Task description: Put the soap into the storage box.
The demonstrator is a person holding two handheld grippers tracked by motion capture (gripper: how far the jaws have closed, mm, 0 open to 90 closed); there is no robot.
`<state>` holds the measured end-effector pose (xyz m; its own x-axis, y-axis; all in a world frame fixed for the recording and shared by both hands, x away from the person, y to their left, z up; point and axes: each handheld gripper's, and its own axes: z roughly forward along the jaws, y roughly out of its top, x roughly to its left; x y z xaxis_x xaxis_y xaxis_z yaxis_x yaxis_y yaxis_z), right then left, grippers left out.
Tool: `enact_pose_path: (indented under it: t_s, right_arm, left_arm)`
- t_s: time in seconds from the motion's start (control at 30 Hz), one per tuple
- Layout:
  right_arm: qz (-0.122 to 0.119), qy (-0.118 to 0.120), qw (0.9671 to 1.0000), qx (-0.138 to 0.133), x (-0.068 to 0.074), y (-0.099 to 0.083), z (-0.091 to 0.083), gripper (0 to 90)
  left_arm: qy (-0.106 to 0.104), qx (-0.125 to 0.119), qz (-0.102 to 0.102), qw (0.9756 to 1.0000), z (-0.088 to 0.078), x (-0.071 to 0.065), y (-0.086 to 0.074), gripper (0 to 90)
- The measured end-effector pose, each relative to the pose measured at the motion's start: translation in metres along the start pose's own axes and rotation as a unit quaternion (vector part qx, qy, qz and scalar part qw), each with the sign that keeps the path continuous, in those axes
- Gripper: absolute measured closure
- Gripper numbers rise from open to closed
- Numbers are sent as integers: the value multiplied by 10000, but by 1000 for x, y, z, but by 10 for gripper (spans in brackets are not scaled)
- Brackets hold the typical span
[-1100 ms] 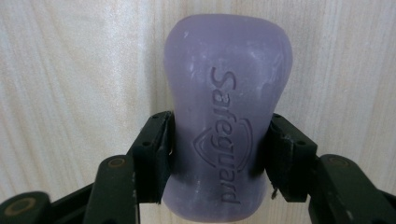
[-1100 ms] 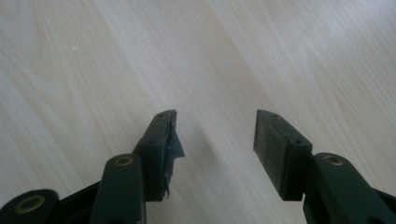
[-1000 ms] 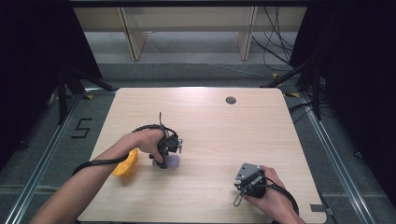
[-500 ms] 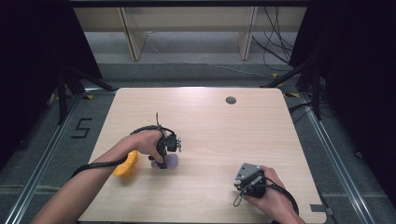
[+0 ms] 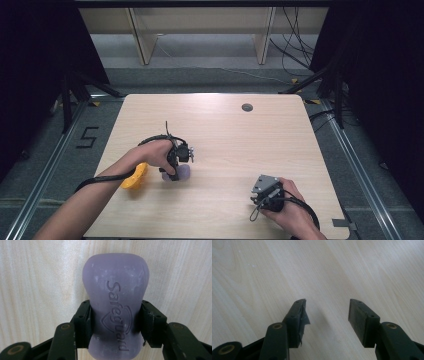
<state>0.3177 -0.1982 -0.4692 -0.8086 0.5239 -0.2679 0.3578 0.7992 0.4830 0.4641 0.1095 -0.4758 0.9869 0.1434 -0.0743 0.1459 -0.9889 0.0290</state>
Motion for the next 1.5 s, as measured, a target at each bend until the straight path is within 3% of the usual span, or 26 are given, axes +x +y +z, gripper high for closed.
enact_pose_path:
  t_s: [0.13,0.4,0.63,0.87,0.97,1.17,1.27,1.3,1.5]
  right_arm:
    - [61,-15,10000,13,1,0,0,487]
    - [74,-6,10000,5,1,0,1,484]
    - [91,-16,9999,39,1,0,1,478]
    - [89,3,9999,87,1,0,1,475]
    - [89,7,9999,80,1,0,1,475]
    - [92,-3,9999,50,1,0,1,475]
    - [91,0,10000,35,1,0,1,475]
    - [89,2,10000,31,1,0,1,475]
    - [88,-10,9999,69,1,0,1,475]
  left_arm:
    - [41,8,-13,10000,1,0,-1,487]
    - [-81,160,-14,9998,3,0,-1,487]
    - [-142,242,115,9995,4,0,0,479]
    - [-212,293,130,9993,4,1,1,412]
    - [-166,289,180,9993,4,2,1,465]
    - [-66,330,232,9992,4,-3,2,483]
    - [10,222,76,9997,3,-4,-1,487]
    - [3,133,-64,9999,3,-4,-2,488]
    - [156,-72,-273,9995,1,-6,-8,490]
